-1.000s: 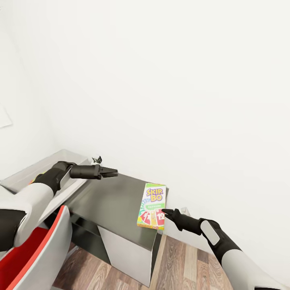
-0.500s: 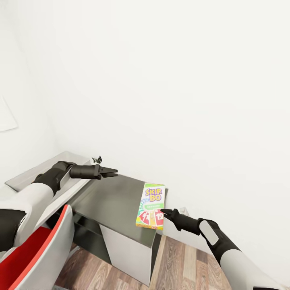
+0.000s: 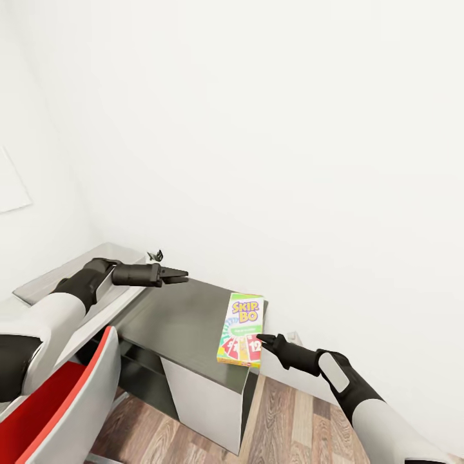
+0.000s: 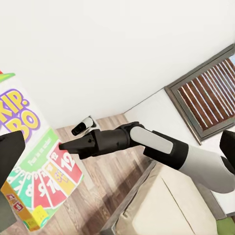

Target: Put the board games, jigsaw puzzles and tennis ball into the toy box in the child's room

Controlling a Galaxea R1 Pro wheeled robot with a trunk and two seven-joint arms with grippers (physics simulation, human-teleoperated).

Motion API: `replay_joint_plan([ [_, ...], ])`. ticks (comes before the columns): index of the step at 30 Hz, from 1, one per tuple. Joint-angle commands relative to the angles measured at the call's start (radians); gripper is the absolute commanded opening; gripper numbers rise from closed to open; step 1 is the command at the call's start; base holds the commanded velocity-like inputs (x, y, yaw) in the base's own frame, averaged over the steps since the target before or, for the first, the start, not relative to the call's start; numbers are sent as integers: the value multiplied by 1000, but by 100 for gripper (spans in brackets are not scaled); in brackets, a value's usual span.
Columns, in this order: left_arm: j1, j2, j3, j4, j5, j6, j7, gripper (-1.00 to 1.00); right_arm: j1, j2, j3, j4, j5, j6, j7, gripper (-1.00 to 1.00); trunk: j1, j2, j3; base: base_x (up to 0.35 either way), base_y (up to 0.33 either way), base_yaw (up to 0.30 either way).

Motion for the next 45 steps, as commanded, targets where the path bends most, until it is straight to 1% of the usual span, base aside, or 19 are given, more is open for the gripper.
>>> replay_joint_plan([
  [1, -1, 1, -8, 0, 8, 11, -2, 100, -1, 2, -4, 0, -1, 6, 1, -100, -3, 5, 1, 0, 0, 0],
  [12, -1, 1, -8, 0, 8, 11, -2, 100, -1, 4, -4, 0, -1, 2, 1, -100, -46, 82, 41, 0, 0, 42],
  [24, -1, 1, -8, 0, 8, 11, -2, 100, -1, 4, -4, 0, -1, 2, 1, -100, -46, 82, 43, 0, 0, 8],
  [31, -1, 1, -8, 0, 8, 10, -2, 100, -1, 4, -4, 0, -1, 2, 1, -100, -46, 82, 47, 0, 0, 108],
  [45, -1, 2, -8, 0, 8, 10, -2, 100, -1, 10, -4, 0, 0, 0, 1, -100, -46, 82, 47, 0, 0, 8],
])
